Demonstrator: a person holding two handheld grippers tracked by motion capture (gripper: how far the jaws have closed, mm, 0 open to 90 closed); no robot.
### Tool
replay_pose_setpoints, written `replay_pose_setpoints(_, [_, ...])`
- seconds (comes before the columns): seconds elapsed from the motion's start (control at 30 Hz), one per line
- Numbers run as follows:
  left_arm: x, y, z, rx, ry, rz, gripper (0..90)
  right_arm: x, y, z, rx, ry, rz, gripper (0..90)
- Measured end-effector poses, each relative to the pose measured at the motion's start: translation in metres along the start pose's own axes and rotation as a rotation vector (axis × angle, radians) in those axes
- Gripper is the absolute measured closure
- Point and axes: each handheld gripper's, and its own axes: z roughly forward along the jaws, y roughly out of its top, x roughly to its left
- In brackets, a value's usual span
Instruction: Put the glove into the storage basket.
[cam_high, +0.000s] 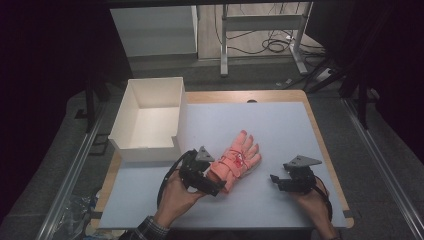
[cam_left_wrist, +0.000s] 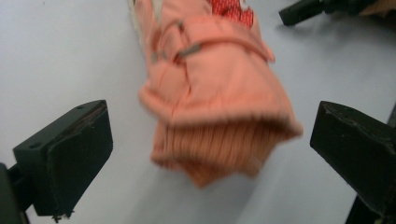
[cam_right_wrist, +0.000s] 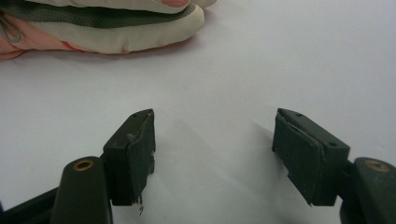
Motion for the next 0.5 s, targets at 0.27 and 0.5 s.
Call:
replay_pose_setpoints(0.27, [-0.001, 0.02, 0.034, 0.042, 0.032, -0.005, 0.0, -0.002, 0.0, 0.0, -0.003, 0.015, 0.015, 29.3])
replay_pose_setpoints(0.5, [-0.003, 0.02, 0.067, 0.101, 0.047, -0.002, 0.0, -0.004, -0.001, -0.001, -0.007, 0.027, 0.024, 29.3])
